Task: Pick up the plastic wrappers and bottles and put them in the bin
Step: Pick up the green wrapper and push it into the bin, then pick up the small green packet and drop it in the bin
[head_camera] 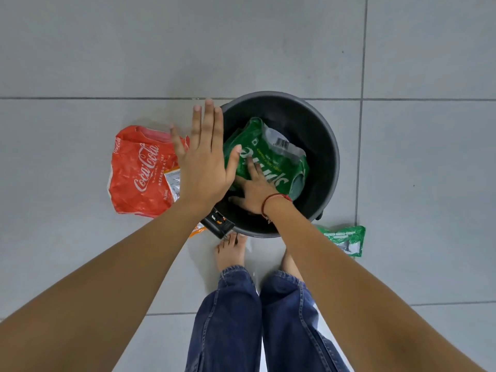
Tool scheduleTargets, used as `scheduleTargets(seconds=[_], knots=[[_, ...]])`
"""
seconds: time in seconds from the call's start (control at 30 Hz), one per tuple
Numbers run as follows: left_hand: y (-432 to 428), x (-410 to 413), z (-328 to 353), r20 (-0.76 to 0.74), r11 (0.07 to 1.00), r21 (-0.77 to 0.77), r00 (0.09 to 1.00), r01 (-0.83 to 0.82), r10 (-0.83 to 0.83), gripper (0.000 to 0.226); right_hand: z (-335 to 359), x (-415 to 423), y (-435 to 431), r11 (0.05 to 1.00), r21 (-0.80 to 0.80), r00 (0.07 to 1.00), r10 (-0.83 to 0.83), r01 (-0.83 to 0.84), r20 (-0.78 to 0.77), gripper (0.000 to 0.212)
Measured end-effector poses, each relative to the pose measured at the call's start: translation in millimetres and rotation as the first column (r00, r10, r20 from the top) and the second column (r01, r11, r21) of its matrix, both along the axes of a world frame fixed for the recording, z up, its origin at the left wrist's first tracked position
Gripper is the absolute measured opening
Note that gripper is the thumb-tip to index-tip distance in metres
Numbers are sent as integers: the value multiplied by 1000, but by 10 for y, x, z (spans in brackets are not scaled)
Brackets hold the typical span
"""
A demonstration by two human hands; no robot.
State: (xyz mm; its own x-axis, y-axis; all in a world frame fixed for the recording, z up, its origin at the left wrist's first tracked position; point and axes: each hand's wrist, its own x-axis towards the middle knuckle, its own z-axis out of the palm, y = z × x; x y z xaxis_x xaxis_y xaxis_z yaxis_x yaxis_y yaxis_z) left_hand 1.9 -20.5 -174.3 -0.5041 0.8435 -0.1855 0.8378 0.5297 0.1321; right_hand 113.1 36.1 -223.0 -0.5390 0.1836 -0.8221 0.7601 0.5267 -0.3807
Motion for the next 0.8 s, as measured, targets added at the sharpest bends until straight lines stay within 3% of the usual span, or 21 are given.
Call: scheduleTargets(seconds=[0.07,0.1,0.17,0.23,0.3,0.4,0.47,0.53,0.57,0.6,0.7,0.8], knots=[[4,0,2,1,1000,-6,1000,4,-4,68,299,106,44,984,115,963,-104,136,-247,61],[3,4,3,2,1000,-8,1000,5,-5,68,466,200,72,937,205,881,-171,284,-442,51],[0,11,-1,-1,1000,-7,1000,2,-3,68,692,499,144,687,344,636,-222,640,-739,30],[1,16,1,-2,1000,-10,1000,6,-6,68,724,873,221,376,352,481,-343,857,-807,23],[6,13,10,-5,1000,-12,1000,10,-11,68,482,1262,166,181,359,391,-608,915,-691,28],[-1,15,9,-7,1000,-1,1000,3,-3,68,5,1688,-178,47,444,181,-947,895,-264,51],[-8,22,-10,-8,1000,21,1000,5,-5,67,-193,1744,-316,-61,448,-51,-998,892,-33,70],[-5,9,-27,-7,999,45,1000,8,-8,67,-329,1659,-287,-305,431,-355,-934,849,38,83],[-5,10,-34,-4,998,56,1000,7,-7,67,-352,1606,-250,-410,410,-471,-880,814,55,82],[-7,10,-43,-2,998,64,1000,6,-6,67,-390,1588,-205,-470,360,-530,-843,806,87,73],[-19,14,-68,1,996,86,1000,6,-6,66,-394,1574,-31,-412,174,-437,-888,894,143,42],[-22,20,-52,4,995,97,1000,3,-3,66,-327,1450,214,-403,236,-396,-915,884,-79,37]])
